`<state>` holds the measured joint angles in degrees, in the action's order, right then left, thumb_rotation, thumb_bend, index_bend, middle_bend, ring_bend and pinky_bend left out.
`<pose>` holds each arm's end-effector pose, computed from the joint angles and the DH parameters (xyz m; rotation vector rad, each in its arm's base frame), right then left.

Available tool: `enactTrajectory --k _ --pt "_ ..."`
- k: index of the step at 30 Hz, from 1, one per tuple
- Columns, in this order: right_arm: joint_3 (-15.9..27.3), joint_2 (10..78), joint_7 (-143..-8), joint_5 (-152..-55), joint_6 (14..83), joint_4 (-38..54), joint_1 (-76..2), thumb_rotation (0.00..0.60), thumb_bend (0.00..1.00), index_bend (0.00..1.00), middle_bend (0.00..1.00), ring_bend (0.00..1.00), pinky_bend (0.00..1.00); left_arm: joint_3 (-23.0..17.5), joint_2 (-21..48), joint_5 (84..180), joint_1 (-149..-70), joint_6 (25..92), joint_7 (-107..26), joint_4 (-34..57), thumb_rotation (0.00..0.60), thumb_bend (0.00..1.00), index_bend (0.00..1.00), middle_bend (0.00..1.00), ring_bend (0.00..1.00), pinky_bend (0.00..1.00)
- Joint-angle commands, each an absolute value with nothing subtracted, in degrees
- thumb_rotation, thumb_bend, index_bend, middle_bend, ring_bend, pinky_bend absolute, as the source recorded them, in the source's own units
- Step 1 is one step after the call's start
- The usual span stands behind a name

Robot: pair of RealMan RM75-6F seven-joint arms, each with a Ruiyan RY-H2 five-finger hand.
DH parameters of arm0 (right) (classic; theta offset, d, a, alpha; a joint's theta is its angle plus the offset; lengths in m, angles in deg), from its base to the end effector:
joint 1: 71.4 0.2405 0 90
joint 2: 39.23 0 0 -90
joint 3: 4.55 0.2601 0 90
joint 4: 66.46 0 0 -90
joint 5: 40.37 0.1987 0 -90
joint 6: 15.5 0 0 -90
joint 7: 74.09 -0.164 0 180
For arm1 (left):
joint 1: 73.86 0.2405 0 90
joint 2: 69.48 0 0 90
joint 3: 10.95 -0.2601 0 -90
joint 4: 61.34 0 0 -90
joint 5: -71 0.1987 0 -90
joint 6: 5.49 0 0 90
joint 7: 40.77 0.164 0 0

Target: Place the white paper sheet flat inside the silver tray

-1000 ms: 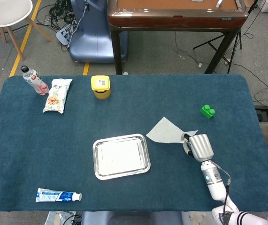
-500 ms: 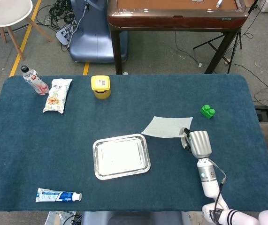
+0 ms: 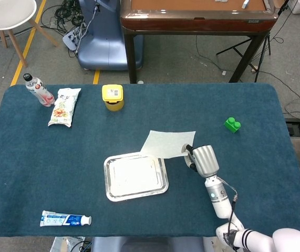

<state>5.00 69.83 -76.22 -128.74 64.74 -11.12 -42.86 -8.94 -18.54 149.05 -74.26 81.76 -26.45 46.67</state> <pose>-0.1911 -0.3200 -0.0336 1.5356 -0.8160 1.3180 -0.3030 0.1695 0.2283 -1.2985 -0.8416 -0.6253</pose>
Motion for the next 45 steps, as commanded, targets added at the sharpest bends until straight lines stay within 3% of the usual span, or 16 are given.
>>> enactTrajectory --k 1,19,45 --pt "4.0 70.2 -77.1 -129.8 64.8 -11.5 -42.4 0.600 0.57 0.58 1.00 1.00 1.00 -8.9 -18.7 149.1 -74.2 81.9 -26.5 46.8 0.600 0.29 0.30 0.35 0.29 0.51" --pt "-1.7 67.6 -79.0 -135.1 65.5 -7.6 -42.6 0.600 0.57 0.58 1.00 1.00 1.00 -8.8 -18.9 149.1 -74.0 82.4 -26.5 47.0 0.600 0.29 0.30 0.35 0.29 0.51" --pt "-6.1 64.1 -82.9 -139.3 61.8 -7.9 -40.6 0.600 0.57 0.58 1.00 1.00 1.00 -8.7 -19.0 149.0 -73.9 82.5 -26.3 47.1 0.600 0.29 0.30 0.35 0.29 0.51"
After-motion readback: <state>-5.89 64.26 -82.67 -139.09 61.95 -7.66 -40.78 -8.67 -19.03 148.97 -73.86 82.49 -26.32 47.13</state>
